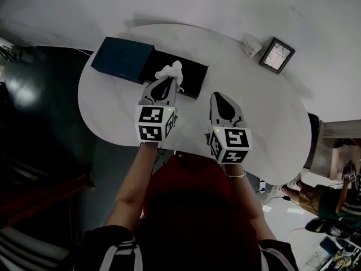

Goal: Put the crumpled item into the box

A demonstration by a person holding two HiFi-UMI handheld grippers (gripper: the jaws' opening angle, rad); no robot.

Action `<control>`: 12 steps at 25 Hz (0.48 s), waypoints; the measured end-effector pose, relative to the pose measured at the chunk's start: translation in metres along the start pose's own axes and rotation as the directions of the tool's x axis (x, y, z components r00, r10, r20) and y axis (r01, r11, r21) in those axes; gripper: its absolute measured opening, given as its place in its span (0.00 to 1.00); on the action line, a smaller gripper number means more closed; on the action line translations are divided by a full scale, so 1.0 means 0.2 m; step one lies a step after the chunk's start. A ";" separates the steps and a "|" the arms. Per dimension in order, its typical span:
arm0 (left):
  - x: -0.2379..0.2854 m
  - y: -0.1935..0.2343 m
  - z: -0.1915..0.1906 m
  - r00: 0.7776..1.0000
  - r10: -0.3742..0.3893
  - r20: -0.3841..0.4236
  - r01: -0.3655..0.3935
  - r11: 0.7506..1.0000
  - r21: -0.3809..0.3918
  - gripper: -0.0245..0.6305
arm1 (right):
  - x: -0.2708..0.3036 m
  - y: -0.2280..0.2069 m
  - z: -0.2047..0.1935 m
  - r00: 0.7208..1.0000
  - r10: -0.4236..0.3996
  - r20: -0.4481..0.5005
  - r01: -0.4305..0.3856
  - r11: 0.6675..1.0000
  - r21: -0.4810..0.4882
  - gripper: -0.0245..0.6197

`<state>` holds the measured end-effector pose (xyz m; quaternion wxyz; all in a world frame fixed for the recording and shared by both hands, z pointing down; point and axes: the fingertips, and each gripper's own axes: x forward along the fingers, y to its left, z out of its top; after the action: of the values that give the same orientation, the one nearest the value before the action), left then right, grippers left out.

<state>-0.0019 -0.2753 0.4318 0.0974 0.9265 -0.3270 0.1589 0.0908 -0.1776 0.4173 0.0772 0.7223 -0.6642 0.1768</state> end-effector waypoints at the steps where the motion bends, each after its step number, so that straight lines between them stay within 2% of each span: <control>1: 0.03 -0.01 0.00 1.000 -0.008 -0.006 0.008 1.000 0.003 0.09 | 0.02 -0.01 0.00 1.000 -0.002 -0.002 0.002 1.000 0.001 0.06; 12: 0.31 -0.02 -0.09 0.991 -0.045 -0.124 0.051 0.998 0.047 0.09 | 0.17 -0.16 -0.05 0.998 -0.020 -0.060 0.022 0.999 0.030 0.06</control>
<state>0.0430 -0.3026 0.4709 0.0980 0.9246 -0.2940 0.2215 0.1230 -0.2019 0.4431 0.0879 0.7247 -0.6511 0.2077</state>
